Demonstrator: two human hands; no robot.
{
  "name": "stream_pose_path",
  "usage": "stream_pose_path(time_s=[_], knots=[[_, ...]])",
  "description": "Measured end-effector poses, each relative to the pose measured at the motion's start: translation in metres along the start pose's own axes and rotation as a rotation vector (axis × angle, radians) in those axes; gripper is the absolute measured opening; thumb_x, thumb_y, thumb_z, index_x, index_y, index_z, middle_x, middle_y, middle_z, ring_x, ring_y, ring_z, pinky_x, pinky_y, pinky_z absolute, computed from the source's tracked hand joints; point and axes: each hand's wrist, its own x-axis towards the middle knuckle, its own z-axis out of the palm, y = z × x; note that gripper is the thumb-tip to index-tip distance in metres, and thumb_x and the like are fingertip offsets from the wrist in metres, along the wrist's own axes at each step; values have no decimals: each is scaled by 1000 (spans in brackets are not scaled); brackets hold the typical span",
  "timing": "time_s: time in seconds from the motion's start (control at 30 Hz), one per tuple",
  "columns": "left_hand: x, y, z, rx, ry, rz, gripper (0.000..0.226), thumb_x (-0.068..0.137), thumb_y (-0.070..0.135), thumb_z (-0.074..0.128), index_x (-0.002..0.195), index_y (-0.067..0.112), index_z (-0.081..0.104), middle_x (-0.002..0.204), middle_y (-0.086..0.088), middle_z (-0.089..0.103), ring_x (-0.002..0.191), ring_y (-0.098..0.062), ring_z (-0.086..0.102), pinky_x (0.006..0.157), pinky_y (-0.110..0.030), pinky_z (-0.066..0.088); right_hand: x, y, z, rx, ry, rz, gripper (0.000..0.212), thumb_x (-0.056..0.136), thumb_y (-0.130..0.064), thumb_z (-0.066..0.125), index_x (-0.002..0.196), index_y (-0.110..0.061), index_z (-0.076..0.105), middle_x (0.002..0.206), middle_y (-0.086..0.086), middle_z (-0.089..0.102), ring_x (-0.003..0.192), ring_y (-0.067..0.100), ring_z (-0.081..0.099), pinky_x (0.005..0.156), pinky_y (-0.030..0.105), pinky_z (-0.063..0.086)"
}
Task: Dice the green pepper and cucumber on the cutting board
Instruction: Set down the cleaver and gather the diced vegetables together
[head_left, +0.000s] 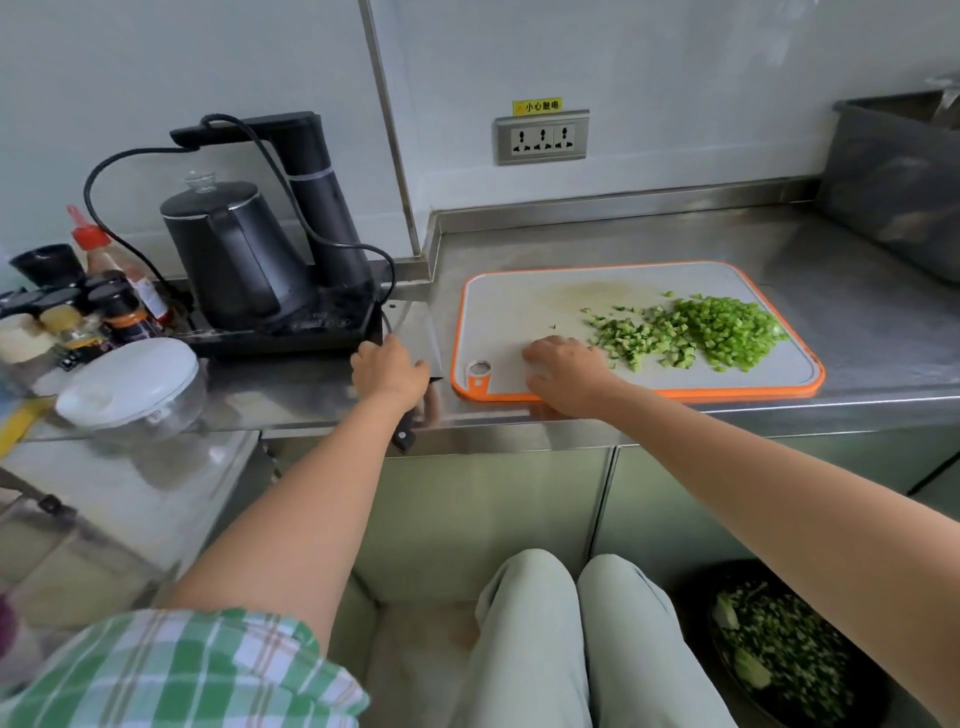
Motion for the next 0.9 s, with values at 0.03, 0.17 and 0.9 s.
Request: stream_pose_path(time_s=[0.03,0.17,0.9], knots=[[-1,4,0,44,-12,-8,43,92,32,54,126,6,48,132,-22,41,120,-38,39,96,-39,37,-2,3,-3,53,11,-6,44,94,-23,49,138,-15,48,143,9,45,129,28,42,101,33,32],[-3,21,3,106,-54,-118,44,90,38,54,126,13,50,135,-18,35,122,-35,32,98,-37,31,-11,24,-17,266,180,-50,34,95,-16,52,128,-11,57,134,9,55,123,26,50,101,30,35],[-6,150,73,-324,53,541,37,103,19,34,107,-2,64,118,-21,62,115,-33,50,100,-35,28,15,80,-9,199,230,205,49,103,-29,36,140,3,39,150,20,33,141,30,24,114,29,11]])
